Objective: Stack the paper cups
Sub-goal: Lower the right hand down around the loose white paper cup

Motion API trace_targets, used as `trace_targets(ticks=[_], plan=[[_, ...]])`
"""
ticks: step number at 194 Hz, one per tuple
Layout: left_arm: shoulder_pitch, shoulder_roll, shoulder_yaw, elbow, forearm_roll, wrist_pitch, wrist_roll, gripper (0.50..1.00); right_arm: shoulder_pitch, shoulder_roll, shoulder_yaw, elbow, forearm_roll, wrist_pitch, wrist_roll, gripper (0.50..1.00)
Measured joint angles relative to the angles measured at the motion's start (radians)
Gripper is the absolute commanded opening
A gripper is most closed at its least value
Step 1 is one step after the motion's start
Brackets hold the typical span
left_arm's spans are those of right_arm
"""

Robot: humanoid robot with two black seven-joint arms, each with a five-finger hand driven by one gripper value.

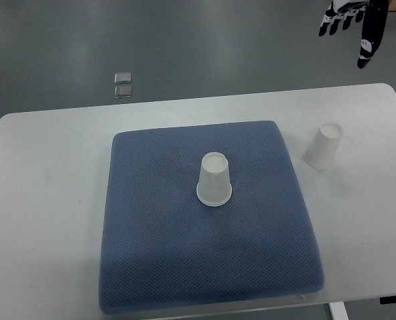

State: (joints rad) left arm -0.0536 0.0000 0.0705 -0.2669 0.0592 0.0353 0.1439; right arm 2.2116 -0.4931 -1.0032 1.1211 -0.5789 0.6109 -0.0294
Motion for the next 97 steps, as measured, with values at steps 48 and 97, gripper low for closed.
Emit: trace_targets(ticks=[48, 97], plan=[[0.001, 0.000, 0.000, 0.000, -0.001, 0.001, 0.000, 1.000, -0.190, 0.007, 0.011, -0.054, 0.003, -0.034, -0.001, 0.921], [0.001, 0.000, -0.001, -0.001, -0.004, 0.002, 0.000, 1.000, -0.398, 0.049, 0.020, -0.158, 0.013, -0.214, -0.016, 0.919]])
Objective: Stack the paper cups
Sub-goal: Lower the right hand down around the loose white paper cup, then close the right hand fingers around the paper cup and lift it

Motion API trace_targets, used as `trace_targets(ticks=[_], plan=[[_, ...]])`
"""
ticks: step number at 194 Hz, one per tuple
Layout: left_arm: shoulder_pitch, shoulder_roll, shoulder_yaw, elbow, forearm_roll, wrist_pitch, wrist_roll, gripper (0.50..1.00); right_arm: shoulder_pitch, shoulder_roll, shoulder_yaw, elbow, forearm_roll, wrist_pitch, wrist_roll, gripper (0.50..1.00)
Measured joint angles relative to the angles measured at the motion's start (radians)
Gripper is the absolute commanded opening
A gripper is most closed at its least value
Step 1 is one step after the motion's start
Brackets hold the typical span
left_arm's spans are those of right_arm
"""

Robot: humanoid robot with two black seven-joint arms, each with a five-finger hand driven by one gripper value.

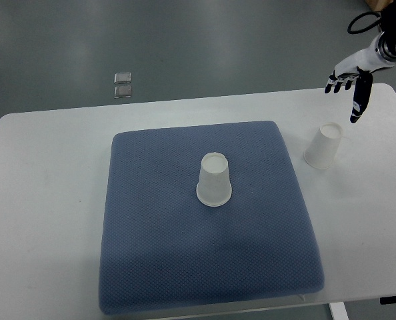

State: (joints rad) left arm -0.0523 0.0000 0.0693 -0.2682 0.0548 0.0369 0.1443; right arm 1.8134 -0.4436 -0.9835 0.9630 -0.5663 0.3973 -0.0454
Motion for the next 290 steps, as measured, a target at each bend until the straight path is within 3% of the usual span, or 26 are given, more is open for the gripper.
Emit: trace_targets(ticks=[54, 156, 213, 272, 290], plan=[[0.000, 0.000, 0.000, 0.001, -0.003, 0.000, 0.000, 1.000, -0.125, 0.042, 0.008, -0.079, 0.006, -0.087, -0.005, 0.917], [0.002, 0.000, 0.000, 0.000, -0.003, 0.000, 0.000, 1.000, -0.309, 0.096, 0.075, -0.231, 0.026, -0.124, -0.006, 0.913], [0.002, 0.000, 0.000, 0.000, -0.003, 0.001, 0.000, 1.000, -0.344, 0.115, 0.082, -0.256, 0.027, -0.146, -0.005, 0.897], [0.003, 0.000, 0.000, 0.000, -0.003, 0.001, 0.000, 1.000, -0.369, 0.116, 0.083, -0.281, 0.027, -0.154, -0.004, 0.787], [0.003, 0.000, 0.000, 0.000, -0.003, 0.001, 0.000, 1.000, -0.370, 0.115, 0.083, -0.282, 0.027, -0.162, -0.004, 0.713]])
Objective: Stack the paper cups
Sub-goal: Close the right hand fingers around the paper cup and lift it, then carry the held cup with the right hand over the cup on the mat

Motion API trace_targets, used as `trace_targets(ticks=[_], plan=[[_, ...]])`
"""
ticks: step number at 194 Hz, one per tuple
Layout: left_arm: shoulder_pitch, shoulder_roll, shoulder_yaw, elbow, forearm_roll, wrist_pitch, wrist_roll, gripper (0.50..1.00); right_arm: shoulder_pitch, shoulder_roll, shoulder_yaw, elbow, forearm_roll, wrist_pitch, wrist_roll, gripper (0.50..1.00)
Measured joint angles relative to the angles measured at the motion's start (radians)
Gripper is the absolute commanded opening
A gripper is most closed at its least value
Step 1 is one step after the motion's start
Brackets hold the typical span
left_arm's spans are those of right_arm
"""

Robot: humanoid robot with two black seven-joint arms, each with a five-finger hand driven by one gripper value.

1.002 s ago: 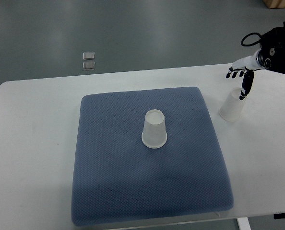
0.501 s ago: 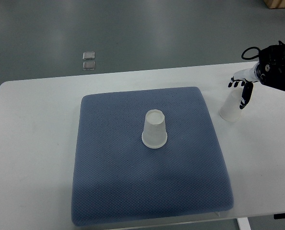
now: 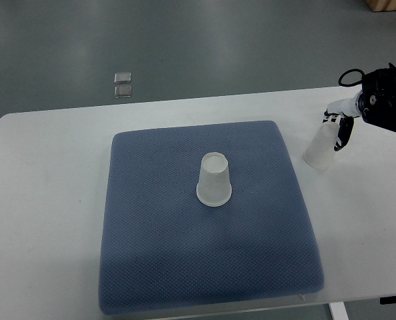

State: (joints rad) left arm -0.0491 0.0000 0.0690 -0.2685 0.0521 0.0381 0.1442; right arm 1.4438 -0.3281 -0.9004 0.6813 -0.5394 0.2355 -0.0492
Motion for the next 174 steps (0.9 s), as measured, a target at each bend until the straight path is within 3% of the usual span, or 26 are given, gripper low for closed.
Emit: trace_targets(ticks=[29, 95, 133, 174], plan=[[0.000, 0.000, 0.000, 0.000, 0.000, 0.000, 0.000, 1.000, -0.002, 0.000, 0.000, 0.000, 0.000, -0.009, 0.000, 0.660], [0.000, 0.000, 0.000, 0.000, 0.000, -0.001, 0.000, 1.000, 0.035, -0.007, 0.010, 0.017, 0.000, 0.004, 0.001, 0.658], [0.000, 0.000, 0.002, -0.001, 0.000, -0.001, 0.000, 1.000, 0.213, -0.074, 0.008, 0.131, -0.008, 0.101, 0.001, 0.658], [0.000, 0.000, 0.003, -0.006, 0.003, -0.003, 0.000, 1.000, 0.539, -0.186, -0.063, 0.313, -0.030, 0.239, -0.003, 0.658]])
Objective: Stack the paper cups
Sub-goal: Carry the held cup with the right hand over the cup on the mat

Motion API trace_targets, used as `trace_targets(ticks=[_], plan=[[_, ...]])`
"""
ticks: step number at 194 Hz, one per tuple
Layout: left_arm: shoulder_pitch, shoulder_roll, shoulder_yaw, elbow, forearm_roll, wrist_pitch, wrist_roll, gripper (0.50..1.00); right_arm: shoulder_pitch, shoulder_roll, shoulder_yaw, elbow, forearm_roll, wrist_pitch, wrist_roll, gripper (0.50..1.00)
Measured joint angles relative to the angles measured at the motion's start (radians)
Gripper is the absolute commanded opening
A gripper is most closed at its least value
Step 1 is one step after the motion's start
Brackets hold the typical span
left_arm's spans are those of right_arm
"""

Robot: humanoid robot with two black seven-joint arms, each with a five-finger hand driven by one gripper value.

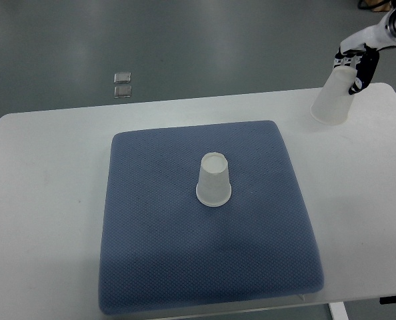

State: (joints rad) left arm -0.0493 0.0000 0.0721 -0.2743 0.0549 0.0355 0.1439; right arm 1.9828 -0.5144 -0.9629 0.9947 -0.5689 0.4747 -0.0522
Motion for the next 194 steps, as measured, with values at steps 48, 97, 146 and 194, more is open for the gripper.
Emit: trace_targets(ticks=[48, 97, 146, 194], plan=[[-0.001, 0.000, 0.000, -0.002, 0.002, -0.002, 0.000, 1.000, 0.282, -0.042, -0.089, 0.158, -0.001, 0.062, 0.000, 0.658], [-0.001, 0.000, -0.001, -0.002, 0.002, -0.004, 0.000, 1.000, 0.392, -0.018, -0.085, 0.260, 0.023, 0.067, 0.000, 0.658], [-0.001, 0.000, -0.003, -0.002, -0.002, -0.003, 0.000, 1.000, 0.420, 0.156, -0.041, 0.283, 0.235, 0.049, 0.000, 0.658], [-0.001, 0.000, -0.003, 0.000, -0.004, -0.003, 0.000, 1.000, 0.435, 0.326, 0.020, 0.288, 0.351, 0.032, 0.001, 0.658]])
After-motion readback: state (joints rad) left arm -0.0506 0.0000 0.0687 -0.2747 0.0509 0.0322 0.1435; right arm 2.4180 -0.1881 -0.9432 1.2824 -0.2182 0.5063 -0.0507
